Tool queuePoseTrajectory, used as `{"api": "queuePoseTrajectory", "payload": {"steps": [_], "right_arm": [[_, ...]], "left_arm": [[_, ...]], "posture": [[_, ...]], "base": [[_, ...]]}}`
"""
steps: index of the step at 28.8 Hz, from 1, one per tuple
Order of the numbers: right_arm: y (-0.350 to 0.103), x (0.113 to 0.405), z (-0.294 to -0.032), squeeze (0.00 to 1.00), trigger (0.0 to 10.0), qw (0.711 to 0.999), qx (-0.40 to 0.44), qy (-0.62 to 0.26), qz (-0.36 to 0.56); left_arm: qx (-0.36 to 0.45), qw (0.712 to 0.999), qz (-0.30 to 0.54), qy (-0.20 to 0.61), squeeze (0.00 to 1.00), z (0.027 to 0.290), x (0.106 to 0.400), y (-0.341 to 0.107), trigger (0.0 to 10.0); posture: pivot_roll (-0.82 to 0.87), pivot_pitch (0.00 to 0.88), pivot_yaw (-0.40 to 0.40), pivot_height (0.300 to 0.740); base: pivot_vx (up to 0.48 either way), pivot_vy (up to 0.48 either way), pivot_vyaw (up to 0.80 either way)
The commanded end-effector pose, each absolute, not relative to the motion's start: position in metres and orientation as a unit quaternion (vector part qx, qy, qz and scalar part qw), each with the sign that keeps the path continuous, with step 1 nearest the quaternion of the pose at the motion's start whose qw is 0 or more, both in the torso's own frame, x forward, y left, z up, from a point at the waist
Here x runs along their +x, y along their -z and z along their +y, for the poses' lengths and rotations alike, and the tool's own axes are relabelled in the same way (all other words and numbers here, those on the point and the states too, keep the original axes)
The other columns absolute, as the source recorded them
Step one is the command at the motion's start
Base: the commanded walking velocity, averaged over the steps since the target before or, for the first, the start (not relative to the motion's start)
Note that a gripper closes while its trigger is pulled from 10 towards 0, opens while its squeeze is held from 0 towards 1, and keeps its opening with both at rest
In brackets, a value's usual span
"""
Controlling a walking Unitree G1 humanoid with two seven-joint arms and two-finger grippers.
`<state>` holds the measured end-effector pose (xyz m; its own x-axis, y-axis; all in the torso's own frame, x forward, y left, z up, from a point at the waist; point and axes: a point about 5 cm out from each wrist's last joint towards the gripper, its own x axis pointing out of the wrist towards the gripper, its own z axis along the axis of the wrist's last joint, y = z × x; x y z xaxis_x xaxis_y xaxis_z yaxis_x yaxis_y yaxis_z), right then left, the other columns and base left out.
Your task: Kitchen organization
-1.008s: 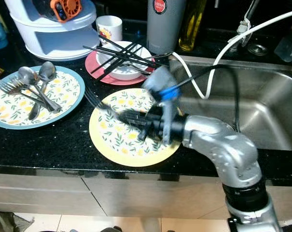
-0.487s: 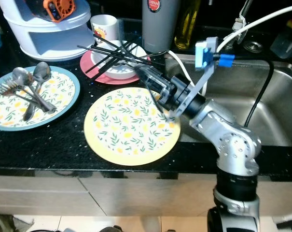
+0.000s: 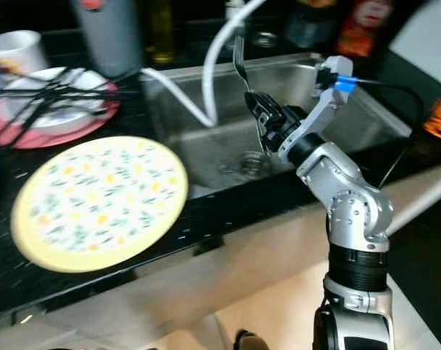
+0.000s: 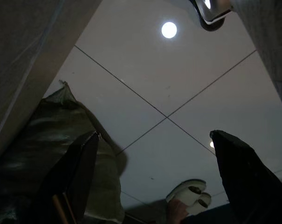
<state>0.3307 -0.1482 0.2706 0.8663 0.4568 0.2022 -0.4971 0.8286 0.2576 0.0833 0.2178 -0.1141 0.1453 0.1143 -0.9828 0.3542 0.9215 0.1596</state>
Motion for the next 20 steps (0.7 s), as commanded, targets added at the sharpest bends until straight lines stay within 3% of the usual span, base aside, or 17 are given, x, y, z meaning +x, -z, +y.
{"api": "queuePoseTrajectory", "payload": {"steps": [1,9,12,20], "right_arm": [[-0.272,0.343,-0.133,0.0,10.0,0.961,0.112,-0.244,-0.062],[-0.283,0.377,-0.133,0.0,10.0,0.982,0.039,-0.177,-0.058],[-0.294,0.396,-0.132,0.0,10.0,0.986,-0.057,-0.148,-0.043],[-0.292,0.418,-0.14,0.0,10.0,0.973,-0.209,-0.098,0.018]], "left_arm": [[0.177,0.731,0.652,0.092,0.0,0.209,0.078,0.117,10.0],[0.171,0.724,0.661,0.096,0.0,0.205,0.068,0.119,10.0],[0.167,0.711,0.676,0.098,0.0,0.208,0.051,0.121,10.0],[0.158,0.698,0.692,0.092,0.0,0.217,0.027,0.122,10.0]], "posture": [[0.05,0.139,-0.06,0.74],[0.06,0.184,-0.07,0.74],[0.06,0.22,-0.083,0.74],[0.07,0.292,-0.105,0.74]], "base": [[0.0,0.0,0.0],[0.0,0.0,0.0],[0.0,0.0,0.0],[0.0,0.0,0.0]]}}
